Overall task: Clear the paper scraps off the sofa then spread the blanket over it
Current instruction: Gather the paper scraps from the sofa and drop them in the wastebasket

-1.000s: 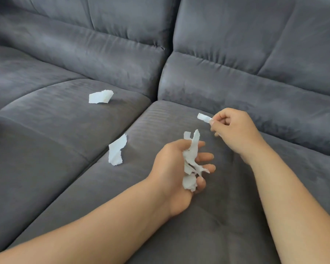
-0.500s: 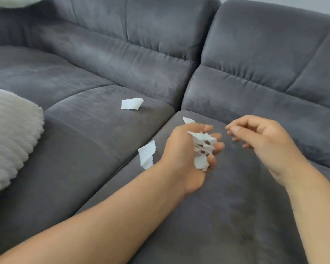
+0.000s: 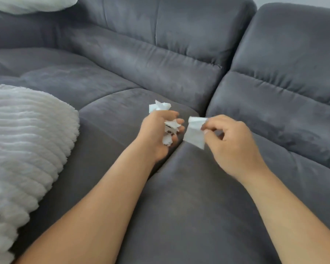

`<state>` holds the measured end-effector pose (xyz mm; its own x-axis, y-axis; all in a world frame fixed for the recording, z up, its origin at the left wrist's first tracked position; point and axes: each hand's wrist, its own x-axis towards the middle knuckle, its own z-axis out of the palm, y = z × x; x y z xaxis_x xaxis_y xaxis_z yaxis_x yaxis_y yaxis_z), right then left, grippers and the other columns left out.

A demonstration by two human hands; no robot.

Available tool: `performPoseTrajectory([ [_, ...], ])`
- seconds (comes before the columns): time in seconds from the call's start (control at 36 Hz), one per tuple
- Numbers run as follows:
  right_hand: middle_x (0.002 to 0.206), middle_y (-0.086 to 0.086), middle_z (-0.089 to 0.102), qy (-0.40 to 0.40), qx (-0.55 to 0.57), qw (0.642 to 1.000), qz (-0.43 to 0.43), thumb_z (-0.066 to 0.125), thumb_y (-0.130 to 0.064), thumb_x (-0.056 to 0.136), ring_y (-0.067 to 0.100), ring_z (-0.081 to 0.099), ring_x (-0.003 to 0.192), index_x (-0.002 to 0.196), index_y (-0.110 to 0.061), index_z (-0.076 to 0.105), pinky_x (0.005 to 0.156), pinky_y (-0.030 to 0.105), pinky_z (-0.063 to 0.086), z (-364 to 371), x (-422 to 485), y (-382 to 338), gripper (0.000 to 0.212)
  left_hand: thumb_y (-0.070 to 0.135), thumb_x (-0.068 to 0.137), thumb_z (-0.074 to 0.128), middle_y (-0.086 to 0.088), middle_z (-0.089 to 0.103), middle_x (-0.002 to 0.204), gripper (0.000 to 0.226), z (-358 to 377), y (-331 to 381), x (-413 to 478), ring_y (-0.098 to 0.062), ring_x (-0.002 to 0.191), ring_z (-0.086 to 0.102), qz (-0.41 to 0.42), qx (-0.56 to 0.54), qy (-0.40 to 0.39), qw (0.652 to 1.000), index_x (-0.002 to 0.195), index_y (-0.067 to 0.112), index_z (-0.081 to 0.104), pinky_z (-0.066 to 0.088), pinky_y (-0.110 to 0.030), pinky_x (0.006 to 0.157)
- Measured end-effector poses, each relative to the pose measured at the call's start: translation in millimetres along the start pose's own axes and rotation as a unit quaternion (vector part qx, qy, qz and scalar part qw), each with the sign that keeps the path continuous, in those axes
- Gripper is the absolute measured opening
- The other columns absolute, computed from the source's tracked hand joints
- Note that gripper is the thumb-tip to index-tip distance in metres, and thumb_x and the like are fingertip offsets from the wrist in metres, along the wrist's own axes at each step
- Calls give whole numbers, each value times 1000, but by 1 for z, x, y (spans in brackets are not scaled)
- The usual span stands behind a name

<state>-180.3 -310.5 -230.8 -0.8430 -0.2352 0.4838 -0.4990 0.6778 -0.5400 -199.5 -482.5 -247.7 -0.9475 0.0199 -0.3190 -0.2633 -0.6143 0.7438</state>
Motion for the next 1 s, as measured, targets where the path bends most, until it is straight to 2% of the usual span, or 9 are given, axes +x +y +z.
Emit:
performPoseTrajectory([
  [0.08,109,-10,69,41,-22,999,7,59,-12,93,8,61,103,107,-17,77,91,22,46,-7,18,-9,23,25,95,52,-12,66,86,26,1,-12,-1,-20,60,61,-80,2,-40,996,113,7,60,36,-16,37],
  [0.25,86,3,77,-338,-78,938,27,64,-21,90,27,70,91,86,-18,81,90,46,55,-5,43,-23,17,59,96,44,-4,62,66,62,-5,-21,7,-16,53,55,-131,-47,-90,986,73,10,74,39,-17,39],
  [0.36,79,-4,78,-203,39,975,86,61,-11,90,11,74,78,84,-14,79,66,21,55,0,78,-17,19,36,96,46,-11,62,72,33,-7,-22,10,-22,59,59,-138,-37,-47,989,106,7,58,33,-16,38],
  [0.42,81,-4,78,-126,67,982,127,59,-14,91,7,72,70,84,-13,76,61,21,49,13,102,-12,18,28,94,48,-13,61,72,27,-7,-23,11,-25,59,60,-138,-43,-27,989,111,8,53,31,-16,39],
  [0.67,85,-10,72,-324,-85,938,91,58,-8,87,10,64,78,82,-29,81,65,24,48,93,135,-2,32,30,99,50,-11,64,85,31,-5,-27,24,-28,66,64,-137,-65,9,988,114,8,64,39,-15,35],
  [0.75,90,10,76,-273,-89,953,91,54,-3,84,20,66,77,88,-6,79,76,39,56,98,134,2,26,25,98,52,-11,62,85,25,-6,-30,28,-29,70,63,-134,-75,0,988,110,8,65,39,-16,34],
  [0.81,76,14,68,-243,-75,963,91,53,-4,84,14,52,63,90,3,74,63,33,49,91,130,2,23,24,95,52,-11,65,80,22,-7,-33,30,-30,67,66,-123,-54,-4,991,105,9,66,42,-17,41],
  [0.89,66,1,68,-157,-44,983,84,58,-11,89,4,50,49,86,-11,77,52,17,41,70,109,-2,19,24,94,50,-10,68,84,21,-7,-33,31,-29,70,67,-106,-50,-9,993,102,11,65,42,-20,48],
  [1.0,78,-19,69,-57,24,994,92,61,-14,90,1,65,73,94,-28,75,65,21,51,35,50,-8,19,34,94,48,-3,65,69,26,-4,-30,23,-20,55,63,-104,-44,-52,992,90,13,63,34,-17,41],
])
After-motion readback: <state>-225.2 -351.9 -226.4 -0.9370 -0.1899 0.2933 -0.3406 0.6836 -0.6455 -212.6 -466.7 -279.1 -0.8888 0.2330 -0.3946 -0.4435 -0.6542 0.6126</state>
